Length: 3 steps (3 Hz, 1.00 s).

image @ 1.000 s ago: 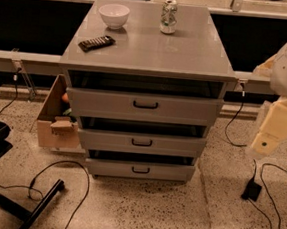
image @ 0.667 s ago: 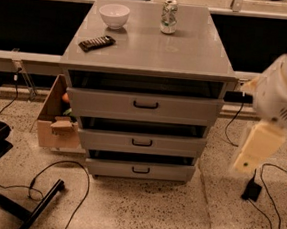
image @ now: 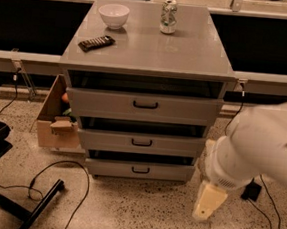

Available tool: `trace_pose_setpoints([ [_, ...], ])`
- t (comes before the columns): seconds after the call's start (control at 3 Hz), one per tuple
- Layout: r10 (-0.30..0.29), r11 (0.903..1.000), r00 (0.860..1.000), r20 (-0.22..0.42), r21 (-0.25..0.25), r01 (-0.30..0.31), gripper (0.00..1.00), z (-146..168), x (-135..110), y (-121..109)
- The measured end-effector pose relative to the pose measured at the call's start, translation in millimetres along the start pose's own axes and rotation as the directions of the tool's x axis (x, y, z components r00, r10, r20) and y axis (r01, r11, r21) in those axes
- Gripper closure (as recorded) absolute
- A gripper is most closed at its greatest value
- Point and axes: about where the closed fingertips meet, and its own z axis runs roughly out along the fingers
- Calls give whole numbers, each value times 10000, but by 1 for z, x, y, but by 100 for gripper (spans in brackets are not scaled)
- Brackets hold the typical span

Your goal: Open bottom drawer

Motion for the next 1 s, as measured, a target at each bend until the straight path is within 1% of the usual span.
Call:
trace_pose_setpoints([
  [0.33,-364,9989,9989,-280,-303,355,0,79,3,13],
  [0.67,-477,9898,9984,-287,-1353,434,0,141,7,19],
  [1.0,-406,9844,9989,-250,-1725,357,0,157,9,27],
])
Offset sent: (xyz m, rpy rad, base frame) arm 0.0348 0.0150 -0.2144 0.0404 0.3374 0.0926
